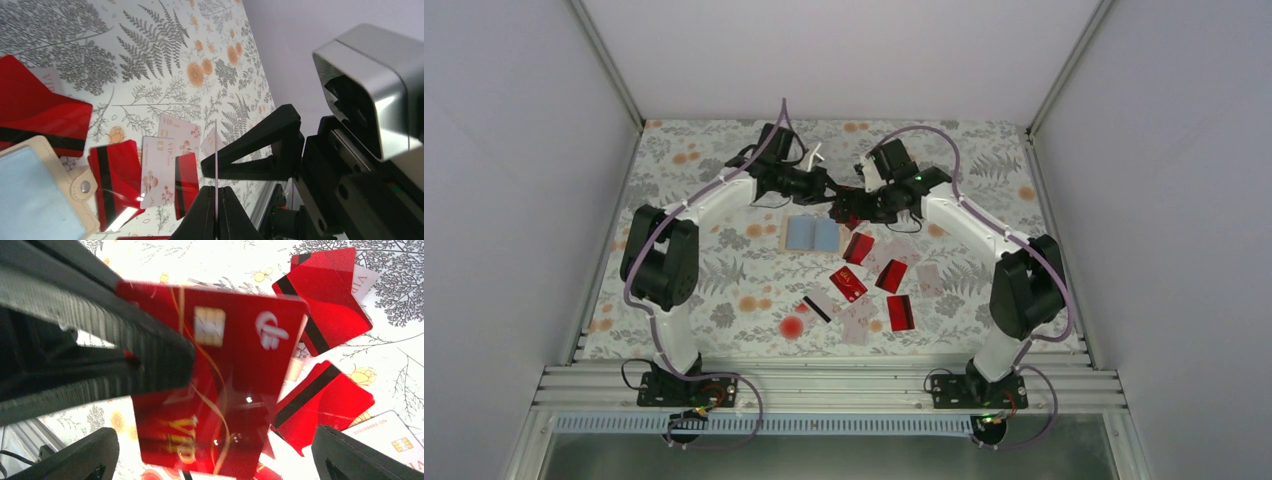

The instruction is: Put the credit cards into the card holder

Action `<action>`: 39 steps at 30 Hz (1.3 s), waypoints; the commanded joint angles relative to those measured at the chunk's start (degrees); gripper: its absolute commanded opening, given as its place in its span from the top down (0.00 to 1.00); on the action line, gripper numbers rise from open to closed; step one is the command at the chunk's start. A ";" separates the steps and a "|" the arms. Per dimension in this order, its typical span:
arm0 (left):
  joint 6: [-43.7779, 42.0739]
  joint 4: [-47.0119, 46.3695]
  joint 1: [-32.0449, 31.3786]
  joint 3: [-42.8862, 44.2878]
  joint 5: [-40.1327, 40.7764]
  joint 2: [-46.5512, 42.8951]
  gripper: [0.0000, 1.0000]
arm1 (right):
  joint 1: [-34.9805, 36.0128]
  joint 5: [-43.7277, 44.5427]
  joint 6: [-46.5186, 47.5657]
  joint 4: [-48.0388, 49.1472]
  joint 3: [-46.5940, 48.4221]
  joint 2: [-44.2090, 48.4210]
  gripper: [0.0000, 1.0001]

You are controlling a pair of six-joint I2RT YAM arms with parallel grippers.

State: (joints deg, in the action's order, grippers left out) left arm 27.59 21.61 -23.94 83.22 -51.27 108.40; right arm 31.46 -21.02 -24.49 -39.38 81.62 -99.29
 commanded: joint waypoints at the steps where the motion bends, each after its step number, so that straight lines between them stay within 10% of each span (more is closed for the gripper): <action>1: -5.52 6.44 2.16 1.47 3.10 -1.85 0.97 | 0.43 1.08 2.03 1.42 -2.86 5.41 0.01; 19: -13.87 1.95 10.75 -11.05 5.32 -1.41 0.98 | 0.42 -2.60 -6.19 21.19 -16.25 7.22 0.07; 39: -10.37 -4.30 11.24 -8.27 7.62 7.59 0.98 | -1.01 -13.50 -3.80 25.91 -8.94 -8.18 0.33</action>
State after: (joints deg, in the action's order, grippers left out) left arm 16.60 19.75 -12.91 72.79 -43.09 114.74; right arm 31.18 -30.96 -30.33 -14.76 69.78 -105.12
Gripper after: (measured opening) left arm 0.025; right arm 0.678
